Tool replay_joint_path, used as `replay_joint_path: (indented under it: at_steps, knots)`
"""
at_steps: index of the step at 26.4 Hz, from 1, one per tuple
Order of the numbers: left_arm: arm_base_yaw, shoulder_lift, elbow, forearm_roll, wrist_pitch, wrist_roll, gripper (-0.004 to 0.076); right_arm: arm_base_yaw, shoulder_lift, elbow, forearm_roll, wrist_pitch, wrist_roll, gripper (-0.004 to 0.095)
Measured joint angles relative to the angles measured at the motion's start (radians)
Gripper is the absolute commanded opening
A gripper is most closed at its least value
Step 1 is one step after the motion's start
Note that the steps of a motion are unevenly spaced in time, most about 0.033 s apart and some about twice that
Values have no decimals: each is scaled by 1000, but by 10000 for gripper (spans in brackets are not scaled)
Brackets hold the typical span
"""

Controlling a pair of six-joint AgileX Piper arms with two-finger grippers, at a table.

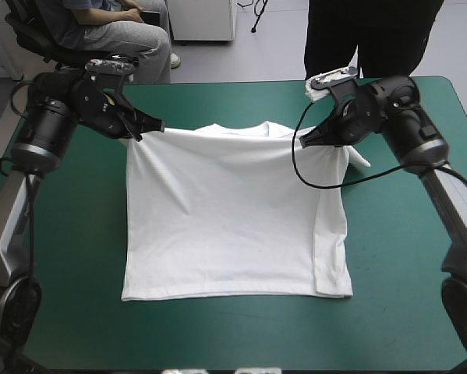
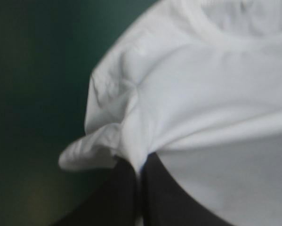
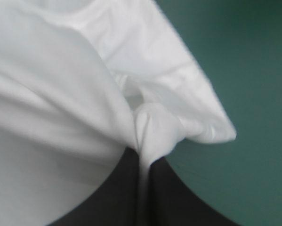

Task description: Fold the cloth

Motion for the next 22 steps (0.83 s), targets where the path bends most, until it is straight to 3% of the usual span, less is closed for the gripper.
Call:
replay_joint_path:
  at_steps: [10, 19, 22]
  knots:
    - [0, -185, -233, 0, 45, 0, -17, 0, -232, -222, 2, 35, -21, -17]
    - [0, -204, -252, -3, 41, 0, -17, 0, -235, -249, 2, 35, -27, -17]
    - [0, -176, -252, -3, -25, 0, -17, 0, -205, -249, -37, -22, -28, -17]
